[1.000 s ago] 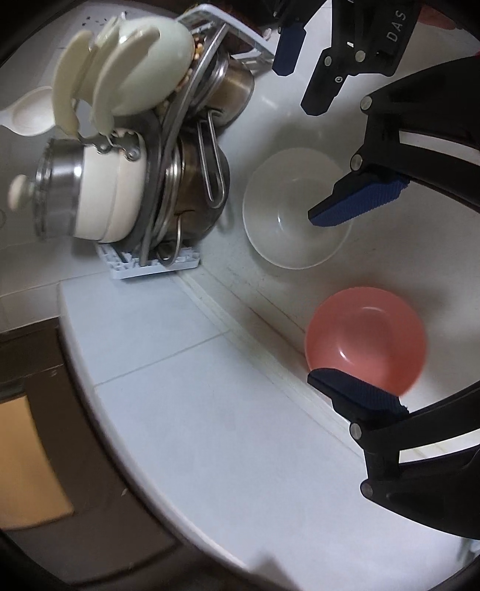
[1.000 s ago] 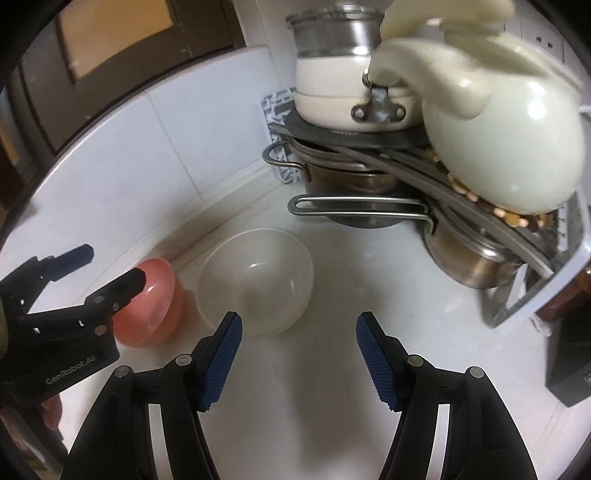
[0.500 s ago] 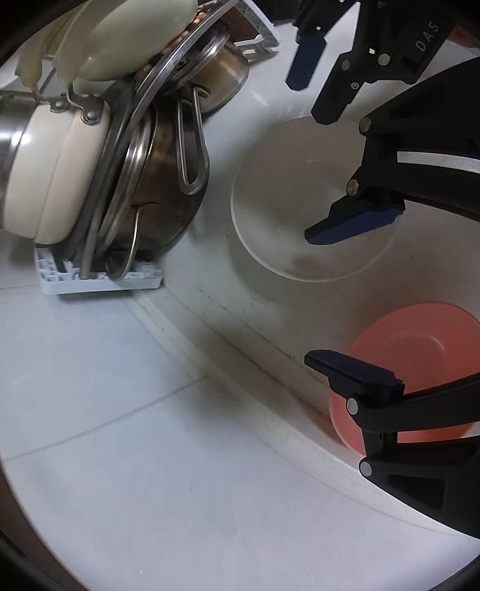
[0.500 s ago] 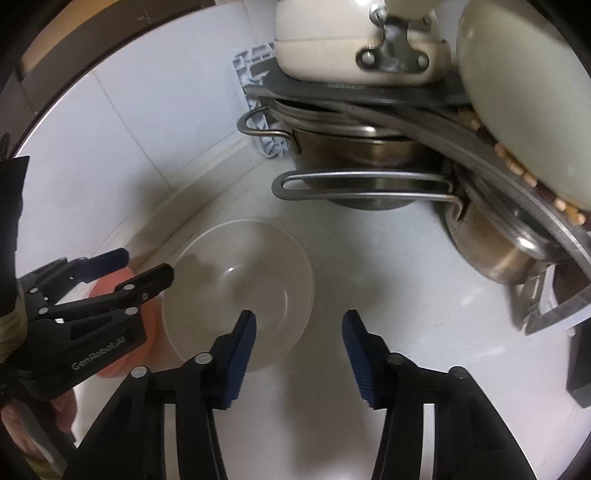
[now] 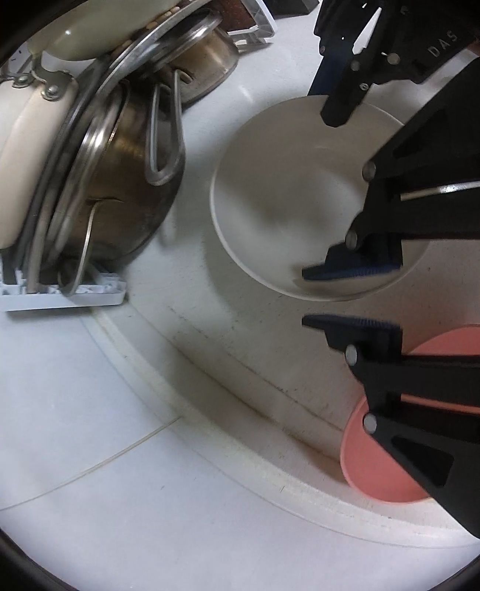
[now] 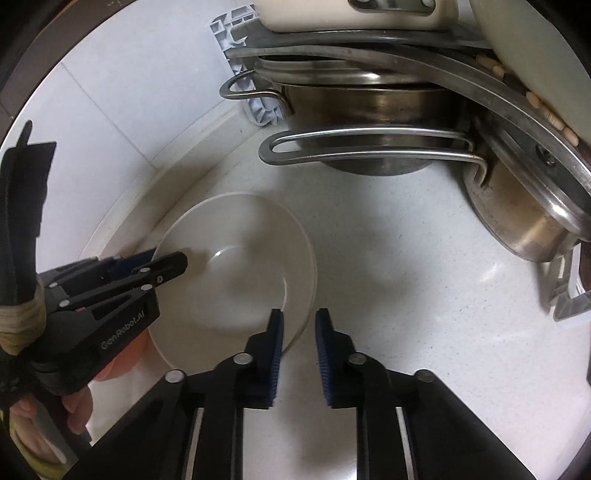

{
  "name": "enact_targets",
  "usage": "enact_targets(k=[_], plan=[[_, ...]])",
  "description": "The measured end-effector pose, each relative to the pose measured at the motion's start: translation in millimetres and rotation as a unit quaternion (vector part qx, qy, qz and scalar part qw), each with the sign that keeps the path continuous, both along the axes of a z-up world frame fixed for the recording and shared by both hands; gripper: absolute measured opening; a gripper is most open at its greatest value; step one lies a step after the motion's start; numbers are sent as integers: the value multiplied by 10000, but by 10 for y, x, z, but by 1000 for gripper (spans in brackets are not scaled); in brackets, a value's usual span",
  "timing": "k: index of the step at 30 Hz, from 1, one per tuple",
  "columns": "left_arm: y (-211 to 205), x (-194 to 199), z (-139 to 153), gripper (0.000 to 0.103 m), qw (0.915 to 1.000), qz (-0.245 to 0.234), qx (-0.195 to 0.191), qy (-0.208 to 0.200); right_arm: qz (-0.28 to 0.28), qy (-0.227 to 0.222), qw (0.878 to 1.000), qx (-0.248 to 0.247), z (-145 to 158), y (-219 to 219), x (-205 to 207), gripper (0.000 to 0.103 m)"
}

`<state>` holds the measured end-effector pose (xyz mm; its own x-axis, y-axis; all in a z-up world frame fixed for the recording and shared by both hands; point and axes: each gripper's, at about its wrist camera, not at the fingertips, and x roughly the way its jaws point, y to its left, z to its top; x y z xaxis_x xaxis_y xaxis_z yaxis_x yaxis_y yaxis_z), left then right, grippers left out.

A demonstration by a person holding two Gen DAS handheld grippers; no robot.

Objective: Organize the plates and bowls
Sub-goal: 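Close both grippers on the white bowl rim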

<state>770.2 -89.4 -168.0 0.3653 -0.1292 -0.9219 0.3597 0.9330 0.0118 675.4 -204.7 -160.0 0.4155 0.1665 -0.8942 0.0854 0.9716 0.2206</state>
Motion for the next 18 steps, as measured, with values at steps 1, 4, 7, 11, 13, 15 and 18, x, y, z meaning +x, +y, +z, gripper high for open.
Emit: enact_targets(k=[1, 4, 7, 11, 13, 15, 18], plan=[[7, 6, -13, 12, 10000, 11, -23, 42, -7, -14, 10000, -11, 4, 4, 0, 15], [28, 9, -21, 10, 9999, 53, -92, 110, -42, 7, 10000, 6, 15, -8, 6, 13], [37, -9, -2, 9, 9998, 86, -130, 99, -73, 49, 10000, 11, 13, -10, 40, 12], [70, -97, 72, 9, 9998, 169, -95, 94, -80, 48, 9999, 50, 44, 6, 29, 11], [88, -127, 101, 9, 9995, 241, -124, 134, -61, 43, 9999, 70, 86, 14, -1, 11], [106, -198, 169, 9, 9995, 285, -111, 120, -27, 34, 9999, 107, 139, 14, -48, 11], [123, -334, 284, 9, 9995, 293, -93, 30, 22, -16, 9999, 152, 254, 21, -163, 11]])
